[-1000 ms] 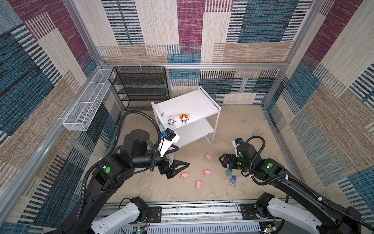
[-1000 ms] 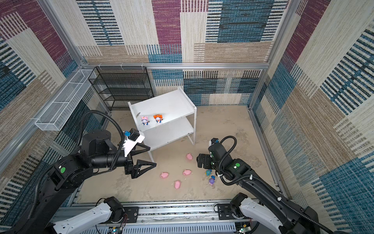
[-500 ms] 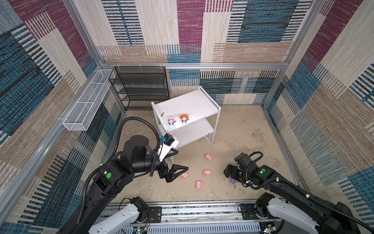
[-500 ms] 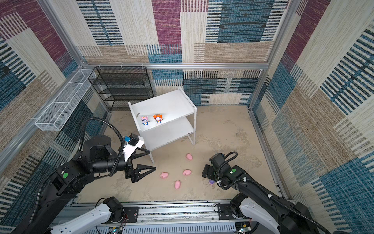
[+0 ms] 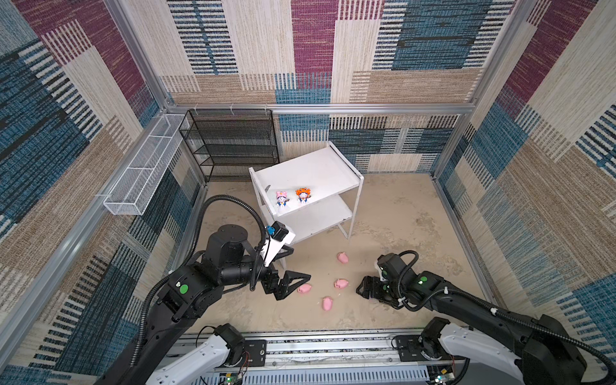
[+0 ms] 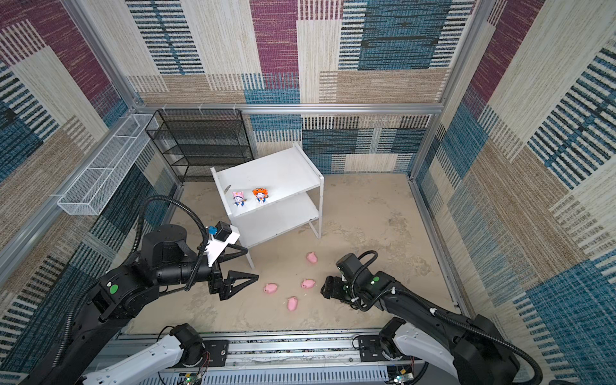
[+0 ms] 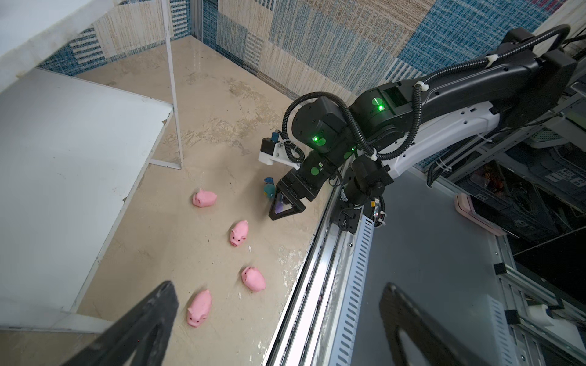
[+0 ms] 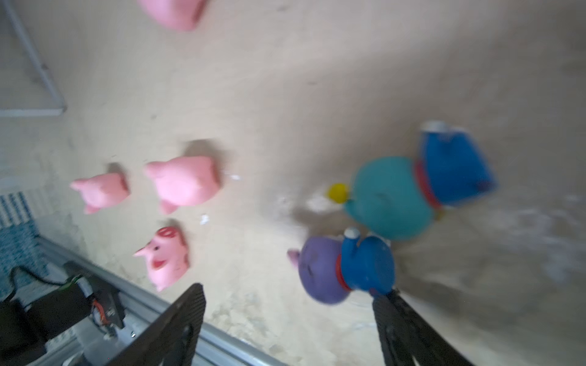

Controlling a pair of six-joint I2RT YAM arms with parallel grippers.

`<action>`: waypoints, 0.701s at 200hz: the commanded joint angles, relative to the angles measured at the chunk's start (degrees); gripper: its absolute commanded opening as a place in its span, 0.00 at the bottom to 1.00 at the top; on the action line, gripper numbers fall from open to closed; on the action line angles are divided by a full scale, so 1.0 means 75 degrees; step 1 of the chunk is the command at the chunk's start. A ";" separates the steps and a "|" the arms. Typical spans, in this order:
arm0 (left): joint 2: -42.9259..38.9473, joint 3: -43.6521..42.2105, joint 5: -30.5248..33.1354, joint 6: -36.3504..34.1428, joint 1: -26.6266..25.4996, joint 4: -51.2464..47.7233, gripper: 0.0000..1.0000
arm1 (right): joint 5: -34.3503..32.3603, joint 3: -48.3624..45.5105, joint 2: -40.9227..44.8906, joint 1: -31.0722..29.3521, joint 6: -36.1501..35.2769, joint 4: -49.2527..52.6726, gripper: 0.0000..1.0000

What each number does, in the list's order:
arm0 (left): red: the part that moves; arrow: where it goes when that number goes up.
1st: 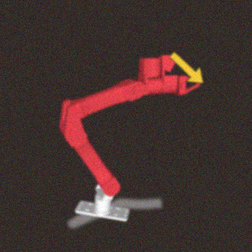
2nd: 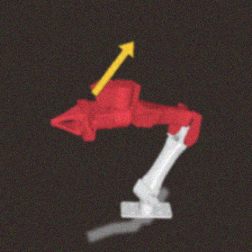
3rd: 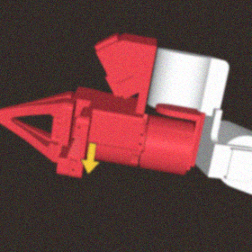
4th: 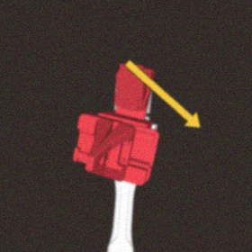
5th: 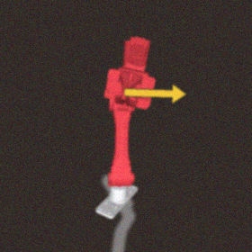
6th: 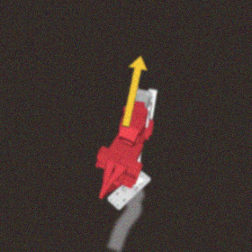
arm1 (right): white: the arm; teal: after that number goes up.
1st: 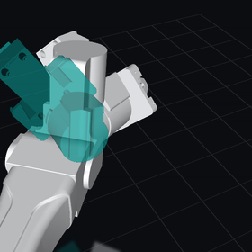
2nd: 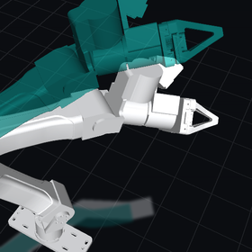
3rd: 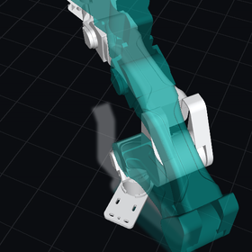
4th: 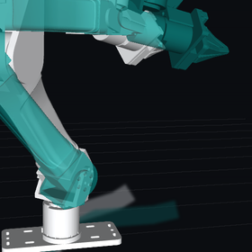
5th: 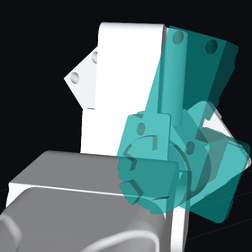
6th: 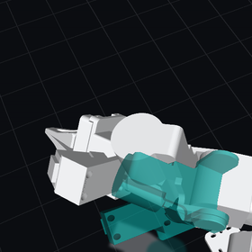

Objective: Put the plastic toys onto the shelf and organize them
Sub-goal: 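Lower the right gripper and close it on the purple blue-hatted figure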

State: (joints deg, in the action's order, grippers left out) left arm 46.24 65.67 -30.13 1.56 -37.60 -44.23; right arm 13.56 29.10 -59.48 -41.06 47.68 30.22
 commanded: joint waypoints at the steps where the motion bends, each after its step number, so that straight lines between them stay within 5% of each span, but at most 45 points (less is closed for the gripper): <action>1: 0.0011 -0.0059 0.0050 -0.0056 -0.0002 0.0324 1.00 | 0.0281 0.0443 -0.0290 -0.0284 -0.0302 -0.0445 0.86; 60: -0.0023 -0.0154 0.0094 -0.0079 -0.0002 0.0402 1.00 | -0.0795 0.0828 -0.0472 -0.0275 -0.1679 -0.0037 0.80; 140: -0.0046 -0.0177 0.0147 -0.0015 -0.0002 0.0473 1.00 | 0.0134 0.0968 -0.2038 -0.0244 -0.2901 -0.1227 0.80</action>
State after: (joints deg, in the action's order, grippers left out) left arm 46.04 64.27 -29.87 1.56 -37.60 -42.19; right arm 10.92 36.12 -73.34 -42.98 29.65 24.05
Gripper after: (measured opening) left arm 0.995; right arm 0.805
